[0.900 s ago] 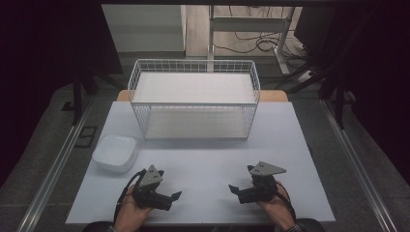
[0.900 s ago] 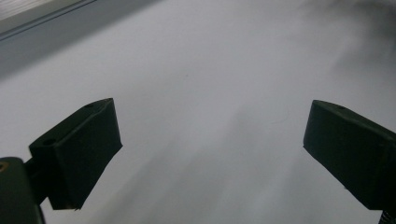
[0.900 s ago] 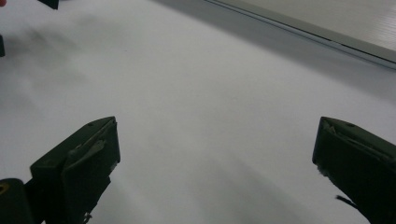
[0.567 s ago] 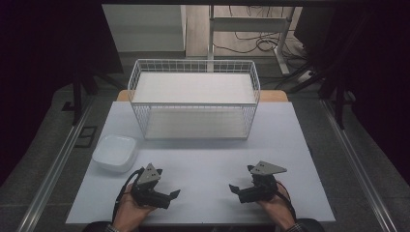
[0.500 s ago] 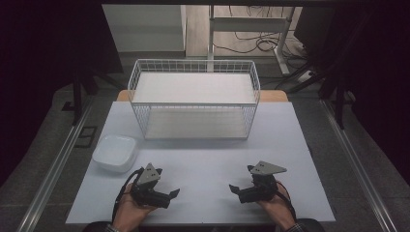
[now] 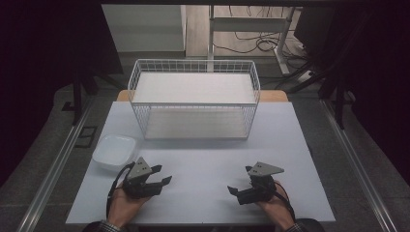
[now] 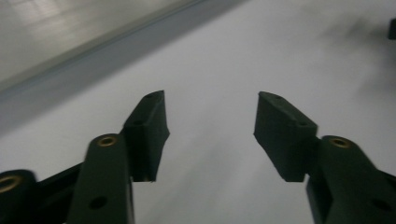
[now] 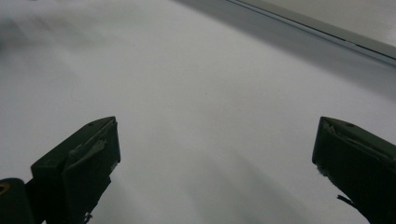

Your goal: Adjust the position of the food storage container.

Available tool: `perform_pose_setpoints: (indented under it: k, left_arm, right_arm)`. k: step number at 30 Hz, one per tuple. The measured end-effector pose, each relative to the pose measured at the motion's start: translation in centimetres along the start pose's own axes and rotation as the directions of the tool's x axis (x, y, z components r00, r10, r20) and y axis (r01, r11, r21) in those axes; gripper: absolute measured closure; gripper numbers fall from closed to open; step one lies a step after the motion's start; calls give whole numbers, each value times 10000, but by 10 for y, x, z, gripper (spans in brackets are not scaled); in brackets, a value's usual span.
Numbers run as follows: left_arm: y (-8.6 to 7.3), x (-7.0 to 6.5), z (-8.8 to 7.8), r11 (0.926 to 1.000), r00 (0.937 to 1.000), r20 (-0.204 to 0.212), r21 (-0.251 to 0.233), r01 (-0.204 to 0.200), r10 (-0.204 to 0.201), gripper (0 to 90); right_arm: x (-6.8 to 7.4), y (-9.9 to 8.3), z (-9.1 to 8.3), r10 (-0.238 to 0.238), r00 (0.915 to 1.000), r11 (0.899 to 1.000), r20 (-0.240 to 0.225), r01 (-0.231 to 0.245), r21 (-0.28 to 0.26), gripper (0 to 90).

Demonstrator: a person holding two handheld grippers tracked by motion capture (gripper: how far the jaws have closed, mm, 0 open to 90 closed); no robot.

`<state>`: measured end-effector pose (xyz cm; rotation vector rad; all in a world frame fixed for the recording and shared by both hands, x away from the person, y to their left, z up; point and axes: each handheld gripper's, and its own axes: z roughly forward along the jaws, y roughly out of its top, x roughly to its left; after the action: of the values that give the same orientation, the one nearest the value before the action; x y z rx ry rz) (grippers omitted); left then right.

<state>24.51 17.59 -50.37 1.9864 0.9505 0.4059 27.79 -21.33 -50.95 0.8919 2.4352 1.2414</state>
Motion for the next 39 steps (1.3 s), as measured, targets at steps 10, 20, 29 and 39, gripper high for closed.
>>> perform_pose_setpoints:
  k: [10,20,29,39]
  left_arm:
    - [10,38,-10,9979,9961,-630,-203,614,-625,798]
    - [22,78,-25,9974,9852,-1638,-598,410,-503,894]
    - [20,116,-36,9938,9630,-2479,-593,942,-1061,897]
    - [5,149,-48,9817,9121,-3630,-688,1774,-1903,898]
  right_arm:
    - [3,0,3,-185,9998,9998,-47,186,102,9]
    - [9,2,3,-683,9976,9976,-56,684,76,10]
    - [9,1,4,-784,9969,9968,-53,785,137,10]
    - [12,1,7,-913,9958,9954,-93,916,271,10]
